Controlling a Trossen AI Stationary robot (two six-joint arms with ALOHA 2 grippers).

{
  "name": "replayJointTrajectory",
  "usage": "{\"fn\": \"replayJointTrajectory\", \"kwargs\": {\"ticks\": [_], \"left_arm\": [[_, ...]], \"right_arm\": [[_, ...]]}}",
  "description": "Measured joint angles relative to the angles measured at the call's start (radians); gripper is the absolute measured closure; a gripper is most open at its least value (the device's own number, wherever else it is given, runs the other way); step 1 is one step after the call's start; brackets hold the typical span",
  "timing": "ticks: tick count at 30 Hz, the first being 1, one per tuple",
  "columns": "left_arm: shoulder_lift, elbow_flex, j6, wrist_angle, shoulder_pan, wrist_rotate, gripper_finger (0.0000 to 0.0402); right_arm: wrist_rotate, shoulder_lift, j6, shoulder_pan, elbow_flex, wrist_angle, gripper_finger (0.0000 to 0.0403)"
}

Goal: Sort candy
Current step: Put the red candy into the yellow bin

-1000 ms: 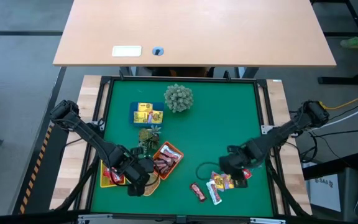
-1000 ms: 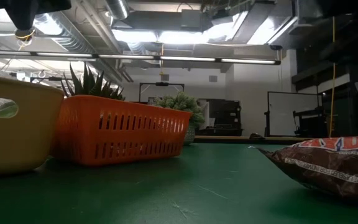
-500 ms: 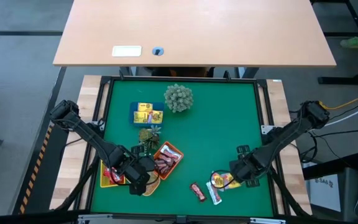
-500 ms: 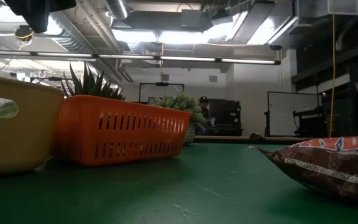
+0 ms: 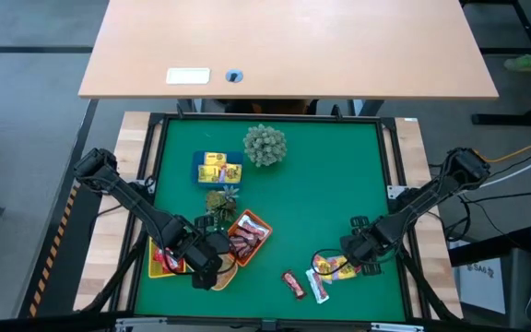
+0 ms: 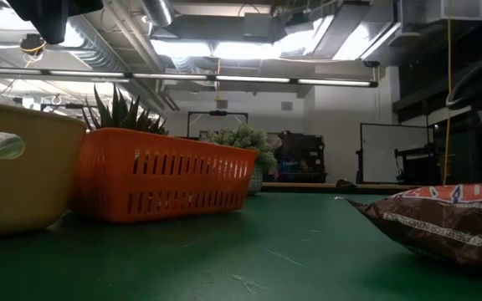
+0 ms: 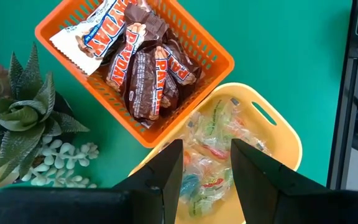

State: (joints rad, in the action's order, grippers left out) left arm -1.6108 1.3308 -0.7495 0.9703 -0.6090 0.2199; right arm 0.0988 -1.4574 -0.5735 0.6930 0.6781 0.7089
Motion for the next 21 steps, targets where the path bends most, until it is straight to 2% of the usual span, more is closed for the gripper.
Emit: {"fn": "replayJointTrajectory", "kwargs": {"ticks": [6, 10, 17, 19, 21], "left_arm": [[0.0, 0.0, 0.0, -0.022, 0.0, 0.0, 0.0281], [0.0, 0.0, 0.0, -0.047, 0.0, 0.001, 0.0281], [0.0, 0.0, 0.0, -0.058, 0.0, 0.014, 0.0281], [0.0, 0.0, 0.001, -0.065, 0.0, 0.042, 0.0281], [0.0, 0.0, 0.001, -0.071, 0.0, 0.074, 0.0281]], "right_arm": [[-0.003, -0.001, 0.001, 0.0, -0.003, -0.002, 0.022], [-0.01, -0.002, 0.001, 0.0, -0.005, 0.001, 0.0269], [0.001, -0.003, 0.002, 0.0, -0.005, -0.011, 0.0386], [0.003, -0.003, 0.002, 0.0, -0.004, -0.011, 0.0395], [0.003, -0.004, 0.001, 0.0, 0.004, -0.004, 0.0387]]}}
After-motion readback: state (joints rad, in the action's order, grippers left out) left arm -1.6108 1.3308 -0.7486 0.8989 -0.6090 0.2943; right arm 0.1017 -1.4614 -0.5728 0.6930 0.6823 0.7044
